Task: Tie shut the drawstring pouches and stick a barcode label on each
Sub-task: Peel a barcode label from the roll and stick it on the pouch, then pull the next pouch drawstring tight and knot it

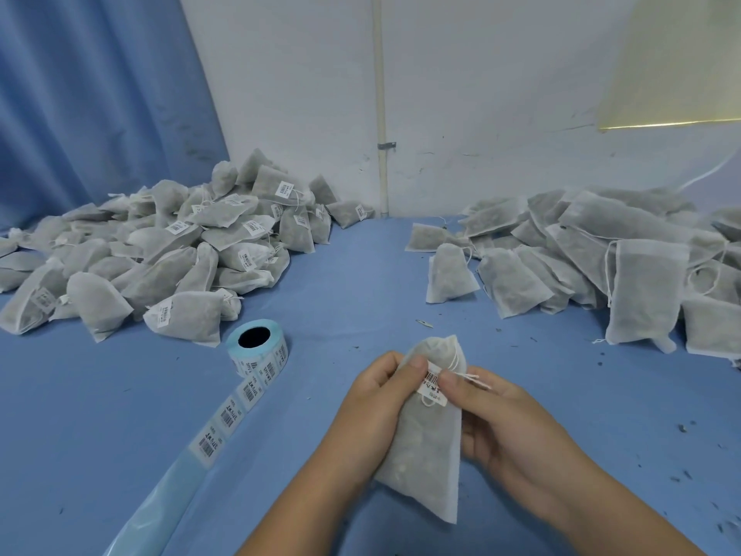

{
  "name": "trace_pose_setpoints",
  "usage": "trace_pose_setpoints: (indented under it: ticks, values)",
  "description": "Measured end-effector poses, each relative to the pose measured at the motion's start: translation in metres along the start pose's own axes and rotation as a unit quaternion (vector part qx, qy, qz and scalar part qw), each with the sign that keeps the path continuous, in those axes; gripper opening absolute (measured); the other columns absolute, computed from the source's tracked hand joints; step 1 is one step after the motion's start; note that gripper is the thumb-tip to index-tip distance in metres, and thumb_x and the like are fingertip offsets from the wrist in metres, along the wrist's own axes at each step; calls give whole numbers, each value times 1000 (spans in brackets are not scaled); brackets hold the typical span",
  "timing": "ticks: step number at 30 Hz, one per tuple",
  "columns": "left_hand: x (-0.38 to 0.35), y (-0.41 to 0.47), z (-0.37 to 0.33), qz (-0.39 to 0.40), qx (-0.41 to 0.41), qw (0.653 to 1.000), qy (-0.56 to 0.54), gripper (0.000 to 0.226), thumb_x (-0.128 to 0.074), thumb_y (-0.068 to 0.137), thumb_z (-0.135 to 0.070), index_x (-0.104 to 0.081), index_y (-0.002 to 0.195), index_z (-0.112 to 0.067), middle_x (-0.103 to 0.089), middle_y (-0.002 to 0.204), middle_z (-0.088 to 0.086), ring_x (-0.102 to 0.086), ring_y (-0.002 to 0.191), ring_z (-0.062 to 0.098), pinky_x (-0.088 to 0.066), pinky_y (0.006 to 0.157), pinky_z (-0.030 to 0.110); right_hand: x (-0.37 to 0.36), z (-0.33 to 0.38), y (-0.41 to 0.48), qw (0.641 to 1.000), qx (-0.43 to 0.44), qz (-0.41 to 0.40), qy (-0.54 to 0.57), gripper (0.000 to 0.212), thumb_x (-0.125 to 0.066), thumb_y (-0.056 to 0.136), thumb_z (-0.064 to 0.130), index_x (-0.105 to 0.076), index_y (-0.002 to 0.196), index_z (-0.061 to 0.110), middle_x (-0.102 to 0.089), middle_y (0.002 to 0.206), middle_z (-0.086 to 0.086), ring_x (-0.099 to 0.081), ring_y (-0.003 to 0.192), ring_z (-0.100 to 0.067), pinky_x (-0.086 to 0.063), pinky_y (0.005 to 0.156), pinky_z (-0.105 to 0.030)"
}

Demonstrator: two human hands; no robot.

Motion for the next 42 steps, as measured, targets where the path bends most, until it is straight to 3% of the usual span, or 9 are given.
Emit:
trace_pose_setpoints:
  ticks: [4,9,14,17,23,30,33,36,42]
  values:
    - [11,4,-1,-47,4,999,-28,28,-66,69,-40,-47,64,-19,-46,62,-2,-45,59,13,-38,57,28,-12,-5,4,999,-27,24,14,45,-68,79,27,-64,112,-2,-69,111,-22,-68,98,-33,-58,76,-39]
    - [32,7,-6,-164,-16,986,13,33,-67,82,-41,-58,72,-10,-60,66,0,-56,59,10,-46,55,22,-33,0,16,996,-42,38,-71,36,-53,92,37,-72,108,12,-71,111,-13,-67,105,-30,-53,92,-44]
    - [78,4,-26,-322,-70,944,-8,36,-60,87,-47,-57,73,-14,-63,62,-4,-59,57,10,-47,58,29,-81,6,26,958,-11,114,-262,23,-67,86,22,-65,109,19,-75,91,-3,-70,77,-17,-55,64,-30]
    - [95,6,-30,-302,-51,951,-34,41,-60,88,-49,-62,86,-8,-72,81,15,-66,72,26,-52,68,45,-108,8,40,951,19,94,-293,19,-64,85,10,-62,103,13,-73,76,-5,-65,60,-17,-52,54,-26]
    - [121,15,-33,-270,-44,943,-191,41,-50,96,-29,-59,110,9,-63,111,36,-61,87,43,-44,70,44,-134,2,87,981,-4,28,-193,21,-64,86,13,-57,105,8,-69,67,-8,-59,51,-17,-48,49,-25]
    - [148,16,-33,-304,-79,884,-347,28,-48,97,-22,-60,115,-4,-67,117,21,-72,93,30,-54,76,35,-195,29,154,991,-43,76,-101,7,-61,87,10,-57,82,6,-60,54,-7,-51,40,-12,-40,40,-21]
    - [151,16,-36,-311,-93,881,-345,23,-48,98,-22,-61,113,-11,-67,114,17,-73,93,33,-53,77,37,-238,68,183,989,14,144,7,13,-58,92,7,-66,82,4,-67,79,-11,-63,65,-16,-52,59,-20]
    - [150,16,-34,-305,-94,893,-318,25,-47,98,-22,-63,113,-11,-71,109,15,-73,91,32,-53,77,38,-242,86,202,993,51,89,54,6,-59,92,7,-65,91,5,-62,99,-12,-63,92,-22,-55,78,-26]
    - [131,22,-33,-275,-90,925,-247,24,-49,96,-19,-72,92,-14,-72,79,5,-68,64,19,-51,60,28,-164,28,181,995,-3,38,-91,15,-52,93,10,-60,103,4,-69,95,-11,-73,72,-21,-57,61,-27]
Point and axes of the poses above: each hand's wrist, its own y-axis towards the middle knuckle, its own x-axis out of the back of the hand, z = x × y, the point moved 5 cm from there along y, towards the middle knuckle
